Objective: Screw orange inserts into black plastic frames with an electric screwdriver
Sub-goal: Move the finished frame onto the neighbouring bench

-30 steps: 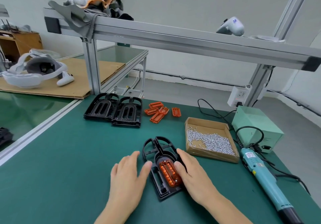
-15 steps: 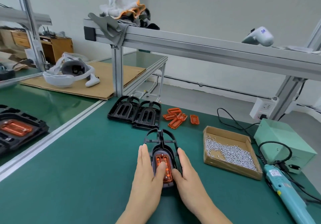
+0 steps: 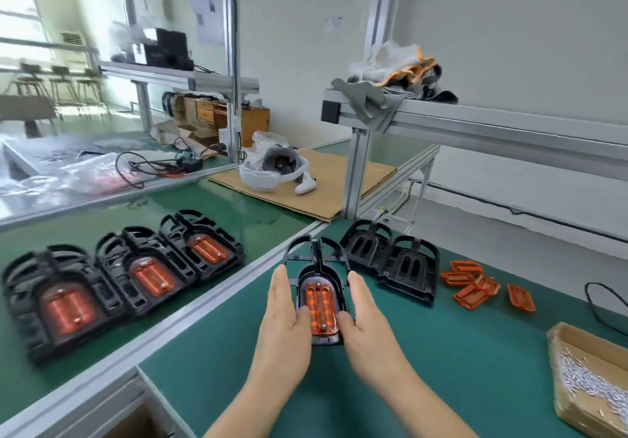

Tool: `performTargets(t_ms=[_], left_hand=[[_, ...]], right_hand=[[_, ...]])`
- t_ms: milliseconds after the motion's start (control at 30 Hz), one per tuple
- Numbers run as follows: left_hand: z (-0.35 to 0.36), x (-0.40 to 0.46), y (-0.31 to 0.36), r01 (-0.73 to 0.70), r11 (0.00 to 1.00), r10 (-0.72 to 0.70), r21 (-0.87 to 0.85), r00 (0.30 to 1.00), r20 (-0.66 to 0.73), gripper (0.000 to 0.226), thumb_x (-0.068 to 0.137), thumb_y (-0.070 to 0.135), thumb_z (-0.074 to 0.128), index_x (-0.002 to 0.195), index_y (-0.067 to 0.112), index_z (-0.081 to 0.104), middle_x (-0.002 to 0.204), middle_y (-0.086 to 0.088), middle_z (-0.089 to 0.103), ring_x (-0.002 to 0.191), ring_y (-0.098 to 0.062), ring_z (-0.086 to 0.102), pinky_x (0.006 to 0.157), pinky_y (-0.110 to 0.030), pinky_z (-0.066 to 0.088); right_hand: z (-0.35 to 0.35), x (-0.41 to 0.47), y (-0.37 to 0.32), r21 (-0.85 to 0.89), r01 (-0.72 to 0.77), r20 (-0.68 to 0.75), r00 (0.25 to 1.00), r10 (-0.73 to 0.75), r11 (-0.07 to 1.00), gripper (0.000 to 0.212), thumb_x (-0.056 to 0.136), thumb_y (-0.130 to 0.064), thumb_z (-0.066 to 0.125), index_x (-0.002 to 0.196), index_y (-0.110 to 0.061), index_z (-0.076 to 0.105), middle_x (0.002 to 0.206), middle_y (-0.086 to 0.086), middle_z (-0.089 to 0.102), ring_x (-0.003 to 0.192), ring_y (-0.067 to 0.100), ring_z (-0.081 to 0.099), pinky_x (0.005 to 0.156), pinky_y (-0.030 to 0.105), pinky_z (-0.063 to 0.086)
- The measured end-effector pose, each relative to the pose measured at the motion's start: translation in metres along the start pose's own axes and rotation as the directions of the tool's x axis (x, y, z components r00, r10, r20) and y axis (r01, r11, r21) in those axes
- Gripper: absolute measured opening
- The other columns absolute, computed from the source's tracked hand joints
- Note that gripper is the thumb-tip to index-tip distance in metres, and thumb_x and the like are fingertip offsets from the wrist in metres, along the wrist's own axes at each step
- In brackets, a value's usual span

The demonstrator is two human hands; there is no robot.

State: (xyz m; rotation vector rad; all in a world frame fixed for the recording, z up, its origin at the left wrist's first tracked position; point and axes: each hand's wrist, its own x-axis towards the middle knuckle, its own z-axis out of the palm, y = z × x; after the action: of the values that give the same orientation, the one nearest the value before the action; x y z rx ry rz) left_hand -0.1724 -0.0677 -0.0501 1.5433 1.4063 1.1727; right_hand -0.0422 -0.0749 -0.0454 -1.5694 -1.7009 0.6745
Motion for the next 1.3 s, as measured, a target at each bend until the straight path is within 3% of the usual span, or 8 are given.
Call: performTargets(t_ms=[100, 167, 300, 600, 733, 833, 1033, 1300], left_hand=[[-0.03, 0.007, -0.007, 0.025, 1.0, -0.024, 0.007, 0.995, -0.095, 0.066, 0.1, 0.012, 0.036, 0.152, 0.031, 0.0, 0.158, 0.013, 0.012, 0.143, -0.002, 0.01, 0.117, -0.026, 0.013], [-0.05, 0.011, -0.01, 0.022, 1.0, -0.019, 0.019, 0.987, -0.157, 0.065, 0.1, 0.01, 0.035, 0.152, 0.028, 0.001, 0.158, 0.016, 0.009, 0.143, 0.001, 0.008, 0.115, -0.02, 0.009], [-0.088, 0.018, -0.02, 0.033, 0.999, -0.021, 0.04, 0.96, -0.281, 0.065, 0.098, 0.006, 0.034, 0.153, 0.024, 0.003, 0.158, 0.014, 0.005, 0.141, 0.005, 0.004, 0.115, -0.019, 0.005], [-0.138, 0.042, -0.043, 0.067, 0.993, -0.015, 0.095, 0.886, -0.464, 0.063, 0.098, 0.003, 0.034, 0.152, 0.015, 0.005, 0.16, 0.002, 0.006, 0.143, -0.007, 0.009, 0.099, 0.005, 0.004], [-0.137, 0.068, -0.041, 0.098, 0.991, -0.042, 0.093, 0.877, -0.479, 0.063, 0.097, 0.001, 0.034, 0.151, 0.008, 0.002, 0.16, -0.005, 0.002, 0.146, -0.016, 0.005, 0.113, -0.014, 0.001], [-0.132, 0.091, -0.038, 0.127, 0.978, -0.031, 0.163, 0.871, -0.491, 0.063, 0.096, 0.002, 0.037, 0.15, 0.003, 0.005, 0.158, -0.014, 0.004, 0.146, -0.028, 0.009, 0.118, -0.041, 0.014], [-0.131, 0.128, -0.045, 0.174, 0.962, -0.061, 0.209, 0.888, -0.456, 0.073, 0.096, 0.009, 0.043, 0.15, 0.005, -0.005, 0.159, -0.007, -0.008, 0.147, -0.018, -0.002, 0.119, -0.028, 0.001], [-0.131, 0.147, -0.057, 0.288, 0.865, -0.115, 0.412, 0.911, -0.396, 0.079, 0.094, 0.02, 0.044, 0.149, 0.002, -0.009, 0.159, -0.011, -0.009, 0.147, -0.02, -0.007, 0.119, -0.034, -0.006]], right_hand=[[0.023, 0.018, -0.024, 0.015, 0.073, 0.07, 0.995, -0.073, 0.997, 0.058, 0.103, -0.01, 0.033, 0.155, -0.016, 0.007, 0.162, -0.005, 0.008, 0.14, -0.009, 0.007, 0.099, -0.002, 0.0], [0.038, 0.03, -0.04, 0.053, 0.131, 0.11, 0.985, -0.137, 0.99, 0.051, 0.1, -0.003, 0.034, 0.15, -0.006, 0.021, 0.156, 0.009, 0.027, 0.118, -0.018, 0.028, 0.087, -0.011, 0.014], [0.07, 0.05, -0.067, 0.099, 0.213, 0.177, 0.958, -0.228, 0.972, 0.039, 0.095, 0.005, 0.035, 0.134, 0.004, 0.032, 0.141, 0.02, 0.039, 0.114, 0.012, 0.025, 0.091, 0.0, 0.025], [0.128, 0.094, -0.111, 0.138, 0.305, 0.273, 0.903, -0.332, 0.942, 0.039, 0.088, 0.009, 0.034, 0.12, -0.011, 0.045, 0.119, 0.004, 0.052, 0.109, 0.019, 0.05, 0.088, 0.016, 0.039], [0.136, 0.122, -0.118, 0.051, 0.274, 0.268, 0.922, -0.278, 0.96, 0.043, 0.089, 0.005, 0.038, 0.126, -0.013, 0.046, 0.122, 0.0, 0.052, 0.105, 0.014, 0.048, 0.082, 0.009, 0.034], [0.14, 0.148, -0.122, -0.058, 0.235, 0.238, 0.947, -0.215, 0.97, 0.05, 0.089, 0.006, 0.041, 0.137, -0.009, 0.044, 0.137, 0.006, 0.05, 0.123, 0.021, 0.047, 0.092, 0.017, 0.032], [0.147, 0.191, -0.121, -0.173, 0.194, 0.222, 0.963, -0.154, 0.966, 0.053, 0.091, 0.005, 0.045, 0.143, -0.007, 0.041, 0.146, 0.009, 0.045, 0.135, 0.024, 0.041, 0.109, 0.028, 0.031], [0.159, 0.216, -0.113, -0.296, 0.218, 0.245, 0.958, -0.147, 0.93, 0.056, 0.093, 0.005, 0.041, 0.147, -0.006, 0.033, 0.154, 0.009, 0.035, 0.141, 0.024, 0.032, 0.113, 0.031, 0.026]])
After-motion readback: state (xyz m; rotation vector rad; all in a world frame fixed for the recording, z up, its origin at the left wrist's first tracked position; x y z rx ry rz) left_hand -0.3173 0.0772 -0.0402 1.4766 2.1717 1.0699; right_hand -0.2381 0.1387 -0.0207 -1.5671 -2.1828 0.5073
